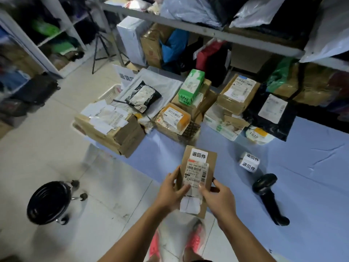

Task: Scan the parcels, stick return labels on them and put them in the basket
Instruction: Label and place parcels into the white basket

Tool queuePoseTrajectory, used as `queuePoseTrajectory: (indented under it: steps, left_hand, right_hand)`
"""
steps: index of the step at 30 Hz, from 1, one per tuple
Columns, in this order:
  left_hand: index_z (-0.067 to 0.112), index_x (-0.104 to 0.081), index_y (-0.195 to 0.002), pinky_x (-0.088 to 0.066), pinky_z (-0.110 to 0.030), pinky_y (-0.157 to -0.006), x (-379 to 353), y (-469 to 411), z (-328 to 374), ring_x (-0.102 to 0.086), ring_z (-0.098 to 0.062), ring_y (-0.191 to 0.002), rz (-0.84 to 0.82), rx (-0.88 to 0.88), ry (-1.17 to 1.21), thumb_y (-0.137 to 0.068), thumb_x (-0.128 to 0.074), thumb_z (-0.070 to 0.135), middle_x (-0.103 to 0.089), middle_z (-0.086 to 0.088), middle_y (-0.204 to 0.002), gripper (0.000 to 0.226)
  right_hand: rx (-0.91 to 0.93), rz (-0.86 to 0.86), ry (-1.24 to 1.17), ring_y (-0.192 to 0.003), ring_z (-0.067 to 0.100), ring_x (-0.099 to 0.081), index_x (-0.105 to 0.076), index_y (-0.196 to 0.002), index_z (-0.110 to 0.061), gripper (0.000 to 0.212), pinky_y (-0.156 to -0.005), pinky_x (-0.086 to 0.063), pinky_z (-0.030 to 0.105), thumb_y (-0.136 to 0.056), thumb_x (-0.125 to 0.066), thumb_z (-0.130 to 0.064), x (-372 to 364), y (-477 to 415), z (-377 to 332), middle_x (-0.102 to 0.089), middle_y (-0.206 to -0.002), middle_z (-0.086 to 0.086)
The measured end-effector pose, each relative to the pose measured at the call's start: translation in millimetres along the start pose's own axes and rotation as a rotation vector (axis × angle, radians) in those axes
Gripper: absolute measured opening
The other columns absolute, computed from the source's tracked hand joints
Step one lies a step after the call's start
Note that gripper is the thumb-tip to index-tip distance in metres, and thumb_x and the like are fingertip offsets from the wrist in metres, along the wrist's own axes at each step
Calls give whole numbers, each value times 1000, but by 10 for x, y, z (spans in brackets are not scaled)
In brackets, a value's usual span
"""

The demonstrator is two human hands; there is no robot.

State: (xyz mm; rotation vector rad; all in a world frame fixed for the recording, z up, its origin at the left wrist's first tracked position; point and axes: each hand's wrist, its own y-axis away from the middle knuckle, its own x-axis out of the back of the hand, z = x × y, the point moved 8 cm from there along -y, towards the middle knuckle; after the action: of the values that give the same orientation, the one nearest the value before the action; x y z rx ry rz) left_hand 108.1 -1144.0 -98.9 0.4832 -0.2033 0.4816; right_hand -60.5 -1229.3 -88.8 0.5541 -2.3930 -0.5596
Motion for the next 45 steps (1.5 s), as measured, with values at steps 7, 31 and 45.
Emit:
queuePoseTrajectory:
  steps: [7,31,45]
  left_hand:
    - [46,-43,-141,-54,-37,-94,1150,672,-155,-61,-9,-109,177,-72,123,-89,-71,25,-61,3,-124,63]
    - [63,-37,-130,-49,-7,-74,5340,708,-1341,-55,2,-108,305,-36,201,-87,-73,28,-49,14,-128,66]
    - [46,-32,-143,-47,-4,-81,6682,-1787,-1089,-52,13,-107,207,12,100,-84,-77,14,-44,8,-131,80]
  right_hand:
    - [192,-77,87,-81,3,-66,-56,-83,-61,22,-79,-58,40,-78,-75,-53,-758,707,-795,-69,-87,-22]
    - [258,-347,-63,-89,6,-71,-69,-91,-45,14,-82,-60,44,-81,-77,-39,-4670,1374,-2822,-75,-88,-21]
    - [154,-242,-46,-87,12,-69,-68,-87,-43,13,-85,-57,43,-77,-75,-43,-5802,-606,-4315,-74,-86,-16]
